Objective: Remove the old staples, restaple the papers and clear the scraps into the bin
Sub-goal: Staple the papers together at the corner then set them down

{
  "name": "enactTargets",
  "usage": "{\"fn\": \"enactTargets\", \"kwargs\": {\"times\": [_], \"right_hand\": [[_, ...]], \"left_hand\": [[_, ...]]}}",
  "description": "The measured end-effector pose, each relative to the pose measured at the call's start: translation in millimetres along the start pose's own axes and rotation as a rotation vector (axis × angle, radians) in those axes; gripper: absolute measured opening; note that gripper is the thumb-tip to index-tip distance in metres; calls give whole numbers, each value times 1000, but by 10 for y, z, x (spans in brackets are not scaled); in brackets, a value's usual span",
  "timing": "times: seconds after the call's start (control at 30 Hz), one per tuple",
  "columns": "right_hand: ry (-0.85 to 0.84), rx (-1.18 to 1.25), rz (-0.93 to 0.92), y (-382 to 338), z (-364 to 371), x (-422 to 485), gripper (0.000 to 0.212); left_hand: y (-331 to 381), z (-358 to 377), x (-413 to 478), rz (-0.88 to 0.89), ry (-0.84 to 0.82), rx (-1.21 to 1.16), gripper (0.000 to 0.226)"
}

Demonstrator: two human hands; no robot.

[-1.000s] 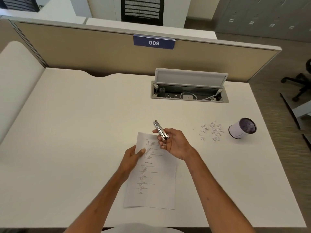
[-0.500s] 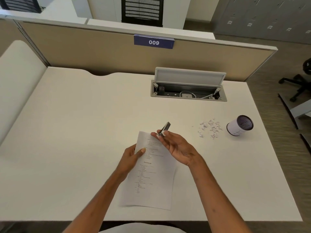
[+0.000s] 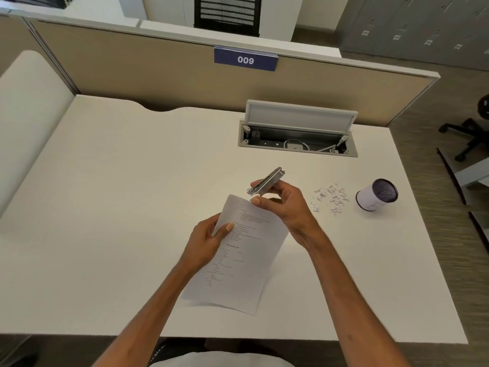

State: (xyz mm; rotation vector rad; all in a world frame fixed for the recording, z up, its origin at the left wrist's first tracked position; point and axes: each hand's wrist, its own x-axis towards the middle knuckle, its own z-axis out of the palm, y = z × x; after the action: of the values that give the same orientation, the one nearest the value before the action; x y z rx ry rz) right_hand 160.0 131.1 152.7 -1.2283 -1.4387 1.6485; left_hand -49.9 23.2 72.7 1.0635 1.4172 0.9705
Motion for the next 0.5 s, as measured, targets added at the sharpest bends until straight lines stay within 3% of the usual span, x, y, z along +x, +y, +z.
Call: {"fn": "enactTargets", "kwargs": {"times": [0.2,0.5], "right_hand": [[31,-287,-109,-69,8,52,32],[3,-289,-95,-63,41,105,40]], "left_hand": [[93,35,-5,68,20,69,29],[132,4,54,85,52,148,35]]}}
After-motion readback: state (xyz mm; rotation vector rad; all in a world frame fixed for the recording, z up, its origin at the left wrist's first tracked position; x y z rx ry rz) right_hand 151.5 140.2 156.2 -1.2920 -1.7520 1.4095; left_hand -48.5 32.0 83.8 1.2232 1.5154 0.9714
